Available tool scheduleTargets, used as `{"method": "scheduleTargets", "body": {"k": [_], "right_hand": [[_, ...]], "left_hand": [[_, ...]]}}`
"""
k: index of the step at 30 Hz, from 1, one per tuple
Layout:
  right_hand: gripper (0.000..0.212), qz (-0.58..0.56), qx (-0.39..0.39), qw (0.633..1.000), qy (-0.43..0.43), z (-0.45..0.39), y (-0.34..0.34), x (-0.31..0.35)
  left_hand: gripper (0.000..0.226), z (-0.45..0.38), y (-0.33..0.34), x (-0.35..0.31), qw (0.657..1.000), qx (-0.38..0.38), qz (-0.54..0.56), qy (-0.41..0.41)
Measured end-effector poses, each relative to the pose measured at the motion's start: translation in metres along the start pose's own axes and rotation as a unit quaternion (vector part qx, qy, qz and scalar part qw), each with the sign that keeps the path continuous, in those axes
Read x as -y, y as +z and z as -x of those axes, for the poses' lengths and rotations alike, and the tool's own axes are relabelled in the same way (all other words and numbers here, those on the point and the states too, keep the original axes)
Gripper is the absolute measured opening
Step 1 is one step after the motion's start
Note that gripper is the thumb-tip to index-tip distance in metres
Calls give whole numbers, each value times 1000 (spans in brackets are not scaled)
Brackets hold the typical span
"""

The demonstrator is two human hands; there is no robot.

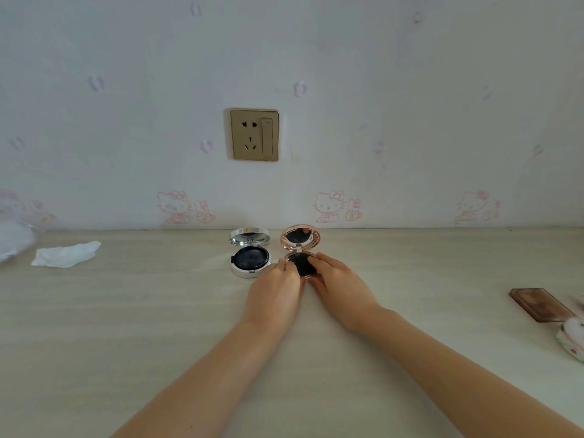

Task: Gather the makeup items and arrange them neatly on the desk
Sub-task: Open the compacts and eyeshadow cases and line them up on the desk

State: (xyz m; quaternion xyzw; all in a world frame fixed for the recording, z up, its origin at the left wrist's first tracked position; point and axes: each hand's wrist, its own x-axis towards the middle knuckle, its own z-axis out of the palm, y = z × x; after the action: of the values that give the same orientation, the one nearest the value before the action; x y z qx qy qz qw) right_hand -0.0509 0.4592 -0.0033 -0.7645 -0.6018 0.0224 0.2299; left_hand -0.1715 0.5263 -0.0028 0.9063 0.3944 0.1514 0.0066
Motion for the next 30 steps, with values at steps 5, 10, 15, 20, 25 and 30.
{"method": "scheduleTargets", "body": {"k": [5,10,15,20,25,30], "right_hand": [[36,3,1,1000,2,-5,0,-1],[37,4,-3,1000,0,-7,1,-2],[40,12,1,1000,-6,-8,1,-2],[47,0,6,1000,5,1,-4,-3],[55,39,26,999,20,23,-14,-6],[53,90,12,996,26,67,-40,-22]], "left_hand": [[25,-6,1,-1,1000,-4,0,2],[31,-9,7,-2,1000,-12,-7,12],[32,-10,8,-3,1000,-25,-8,12],[40,-4,6,-1,998,-57,20,22],[44,20,-4,-14,997,-56,26,39],[39,50,-16,-44,994,-55,44,83]]}}
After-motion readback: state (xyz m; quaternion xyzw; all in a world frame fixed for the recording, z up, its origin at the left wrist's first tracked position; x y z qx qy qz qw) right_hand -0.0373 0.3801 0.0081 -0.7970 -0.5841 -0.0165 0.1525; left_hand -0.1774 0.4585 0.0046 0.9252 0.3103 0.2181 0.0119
